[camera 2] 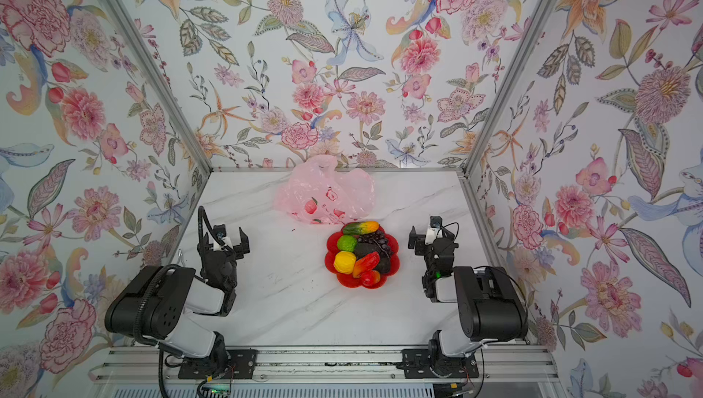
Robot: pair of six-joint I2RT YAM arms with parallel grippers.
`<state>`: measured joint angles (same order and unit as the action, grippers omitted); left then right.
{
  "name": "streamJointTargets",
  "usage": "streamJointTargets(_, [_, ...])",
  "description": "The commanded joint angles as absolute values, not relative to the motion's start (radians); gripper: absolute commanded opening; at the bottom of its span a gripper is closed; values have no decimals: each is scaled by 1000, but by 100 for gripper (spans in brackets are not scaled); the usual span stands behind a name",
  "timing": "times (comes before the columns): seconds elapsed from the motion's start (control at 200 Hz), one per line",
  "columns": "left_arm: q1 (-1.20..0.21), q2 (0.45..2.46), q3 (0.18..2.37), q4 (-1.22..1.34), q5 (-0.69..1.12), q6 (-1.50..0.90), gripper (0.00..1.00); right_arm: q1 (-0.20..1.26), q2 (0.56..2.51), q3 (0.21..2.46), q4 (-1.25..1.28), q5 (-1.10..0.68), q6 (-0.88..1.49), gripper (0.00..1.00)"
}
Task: Place the fruits into the plastic bag
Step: Pick up the plastic bag from the top-center of the table.
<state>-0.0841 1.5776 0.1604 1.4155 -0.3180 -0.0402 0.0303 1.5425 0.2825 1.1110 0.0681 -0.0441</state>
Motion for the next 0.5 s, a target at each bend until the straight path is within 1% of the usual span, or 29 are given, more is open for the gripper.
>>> streamJointTargets(0.0, [-84, 1580, 175, 1440, -323, -34, 99, 25, 1548, 297, 1101, 75, -29, 99])
streamJointTargets(0.495, [-84, 1580, 175, 1440, -323, -34, 99, 25, 1548, 296, 1100, 75, -29, 99])
